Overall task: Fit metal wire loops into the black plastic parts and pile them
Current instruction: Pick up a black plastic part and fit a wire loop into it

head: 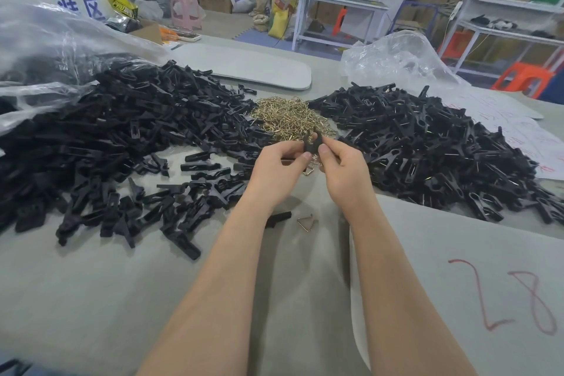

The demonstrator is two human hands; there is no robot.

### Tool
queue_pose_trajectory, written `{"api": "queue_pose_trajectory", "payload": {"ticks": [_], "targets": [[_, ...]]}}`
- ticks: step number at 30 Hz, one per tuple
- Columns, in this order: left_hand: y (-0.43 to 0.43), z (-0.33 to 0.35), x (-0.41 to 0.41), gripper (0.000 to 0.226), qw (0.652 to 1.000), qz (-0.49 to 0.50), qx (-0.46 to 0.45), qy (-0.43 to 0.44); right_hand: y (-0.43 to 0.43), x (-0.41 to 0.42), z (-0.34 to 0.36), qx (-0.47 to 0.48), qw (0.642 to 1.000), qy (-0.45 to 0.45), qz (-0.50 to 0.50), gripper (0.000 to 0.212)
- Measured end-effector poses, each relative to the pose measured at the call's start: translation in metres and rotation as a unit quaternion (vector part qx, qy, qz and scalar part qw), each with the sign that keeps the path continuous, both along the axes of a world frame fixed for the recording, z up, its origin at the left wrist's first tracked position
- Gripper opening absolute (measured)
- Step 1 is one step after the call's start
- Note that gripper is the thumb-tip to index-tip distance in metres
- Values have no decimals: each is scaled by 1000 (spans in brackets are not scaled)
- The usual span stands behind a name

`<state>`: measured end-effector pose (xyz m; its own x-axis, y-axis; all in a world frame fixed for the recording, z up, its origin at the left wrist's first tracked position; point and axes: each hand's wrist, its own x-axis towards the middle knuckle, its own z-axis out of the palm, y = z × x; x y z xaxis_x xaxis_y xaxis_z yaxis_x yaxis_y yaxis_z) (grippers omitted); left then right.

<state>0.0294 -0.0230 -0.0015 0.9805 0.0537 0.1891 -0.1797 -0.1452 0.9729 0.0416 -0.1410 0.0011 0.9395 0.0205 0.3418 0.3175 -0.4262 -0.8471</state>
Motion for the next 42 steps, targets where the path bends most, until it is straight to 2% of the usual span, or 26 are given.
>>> {"api": "queue_pose_trajectory", "payload": {"ticks": [6, 10, 13, 16, 20, 22, 25, 28, 30, 33, 34, 35, 36, 37, 38, 39, 40, 42], "targets": [[1, 0, -1, 30, 1000, 3, -10, -5, 0, 1, -1, -1, 1000, 4, -13, 27], [0, 1, -2, 28, 1000, -5, -24, -6, 0, -1, 0, 19, 1000, 24, -4, 27], [0, 1, -2, 30, 999, -3, -40, 2, 0, -1, 2, 50, 998, 24, 3, 26], [1, 1, -1, 17, 999, -5, -46, 8, 0, -2, 2, 80, 996, 27, 0, 15], [3, 0, -1, 27, 997, -14, -78, 4, 0, -3, 1, 112, 993, 30, -4, 11], [4, 0, 0, 24, 994, -16, -104, 22, 1, -3, 1, 141, 989, 39, 5, 11], [6, -1, 1, 14, 989, -16, -135, 54, 3, -4, 3, 216, 973, 71, 28, 12], [8, -1, 1, 4, 980, -24, -179, 82, 2, -4, 6, 308, 940, 122, 75, 14], [9, 1, 1, 7, 969, -62, -223, 90, 2, -5, 8, 351, 918, 154, 103, 14], [9, 4, 0, 8, 959, -88, -260, 70, 4, -2, 7, 396, 898, 176, 80, 8], [10, 5, 0, 8, 956, -67, -278, 68, 5, -1, 5, 380, 910, 160, 54, 7], [12, 6, 1, 8, 948, -38, -306, 71, 4, 1, 1, 314, 941, 127, 13, 4], [14, 6, 2, 8, 934, -9, -348, 79, 3, 3, -4, 193, 977, 83, -32, 3], [17, 6, 3, 6, 914, 16, -396, 90, 2, 4, -10, 42, 996, 45, -64, 12], [20, 6, 4, 4, 890, 36, -443, 100, 3, 5, -16, -95, 993, 25, -67, 21], [22, 6, 5, 3, 869, 52, -480, 111, 3, 6, -21, -191, 980, 27, -51, 28], [24, 6, 5, 4, 851, 63, -508, 121, 4, 7, -26, -249, 967, 42, -32, 31], [26, 5, 5, 5, 826, 73, -542, 136, 8, 8, -30, -303, 951, 61, -17, 27]]}}
